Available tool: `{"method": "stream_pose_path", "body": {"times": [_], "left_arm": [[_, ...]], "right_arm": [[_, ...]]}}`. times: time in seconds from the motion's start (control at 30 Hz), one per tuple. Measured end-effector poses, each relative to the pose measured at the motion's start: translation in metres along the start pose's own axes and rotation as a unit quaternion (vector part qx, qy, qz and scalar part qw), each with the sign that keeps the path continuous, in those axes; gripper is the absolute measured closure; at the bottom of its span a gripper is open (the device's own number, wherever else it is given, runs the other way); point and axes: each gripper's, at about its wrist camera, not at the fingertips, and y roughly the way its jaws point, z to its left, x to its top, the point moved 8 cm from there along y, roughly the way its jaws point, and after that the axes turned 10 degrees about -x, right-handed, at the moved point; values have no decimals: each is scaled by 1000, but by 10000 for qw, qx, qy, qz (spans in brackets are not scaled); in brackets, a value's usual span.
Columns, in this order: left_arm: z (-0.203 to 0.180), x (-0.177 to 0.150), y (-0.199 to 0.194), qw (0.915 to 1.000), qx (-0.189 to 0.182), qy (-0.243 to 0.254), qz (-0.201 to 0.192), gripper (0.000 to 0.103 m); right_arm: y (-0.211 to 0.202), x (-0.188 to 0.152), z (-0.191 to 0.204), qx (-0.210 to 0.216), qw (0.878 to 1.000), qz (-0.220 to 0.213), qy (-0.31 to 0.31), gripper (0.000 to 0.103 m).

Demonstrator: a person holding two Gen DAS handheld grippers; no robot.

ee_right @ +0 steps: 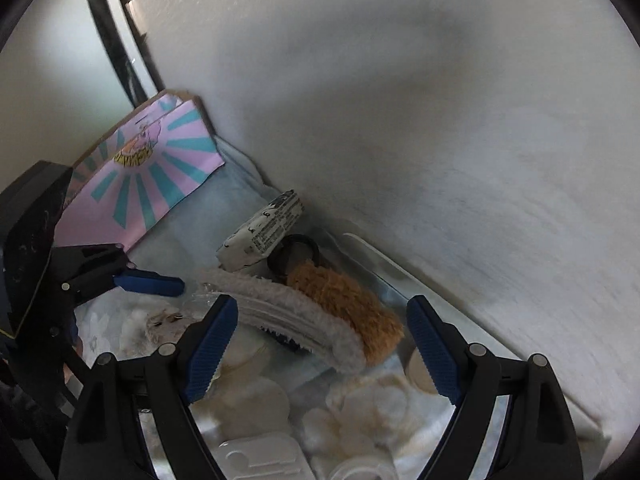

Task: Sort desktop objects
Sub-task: 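Grasp the patterned sock with left tool while right tool grasps the brown brush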

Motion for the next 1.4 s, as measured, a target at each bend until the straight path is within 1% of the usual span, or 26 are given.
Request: {"method": "stream_pose_path", "body": {"times": [0.1, 0.17, 0.23, 0.3, 0.37, 0.4, 0.47, 0.57, 0.8, 1.0, 1.1, 1.17, 1.2, 1.3, 1.33, 1.37, 1.4], "left_arm": [[-2, -1, 3, 10000, -76, 14, -37, 29], [-3, -2, 5, 9999, -148, 13, -38, 33], [-5, -4, 7, 9998, -172, 43, 2, 36], [-6, -5, 6, 9998, -207, 47, 2, 44], [-5, -5, 5, 9996, -273, -56, -1, 53], [-4, -5, 4, 9994, -327, -141, -21, 57], [-4, -6, 3, 9992, -360, -185, -22, 59], [-7, -7, 1, 9993, -338, -189, 2, 63], [-15, -7, -14, 9988, -370, -334, 9, 65], [-27, -2, -48, 9984, -433, -345, -143, 65], [-33, -2, -66, 9985, -393, -365, -99, 65], [-32, -4, -80, 9986, -354, -361, -125, 65], [-24, -4, -92, 9988, -299, -373, -134, 65], [-14, -8, -112, 9982, -237, -542, -135, 65], [-8, -1, -117, 9979, -206, -591, -135, 65], [-2, -3, -130, 9977, -168, -641, -140, 65], [3, 2, -133, 9973, -141, -701, -147, 65]], "right_arm": [[10, 2, 2, 82, 9997, 44, -223, 21], [15, 2, 5, 178, 9992, 108, -340, 37], [19, 1, 8, 268, 9985, 153, -452, 40], [18, 1, 8, 323, 9982, 139, -482, 45], [14, 0, 8, 307, 9981, 102, -529, 55], [13, -1, 8, 311, 9981, 111, -524, 57], [9, -3, 8, 329, 9979, 150, -547, 65], [3, -7, 8, 254, 9978, 133, -591, 70], [-21, -15, 13, 113, 9990, -4, -441, 77], [-54, -13, 8, 79, 9994, -283, 202, 77], [-72, -10, 8, -98, 9980, -303, 552, 77], [-82, -9, 13, -185, 9974, -292, 638, 77], [-87, -8, 17, -235, 9972, -274, 655, 77], [-103, -4, 31, -321, 9965, -272, 719, 77], [-109, 0, 35, -416, 9959, -292, 750, 77], [-114, 3, 37, -505, 9951, -304, 794, 77], [-116, 5, 37, -553, 9945, -286, 843, 77]]}}
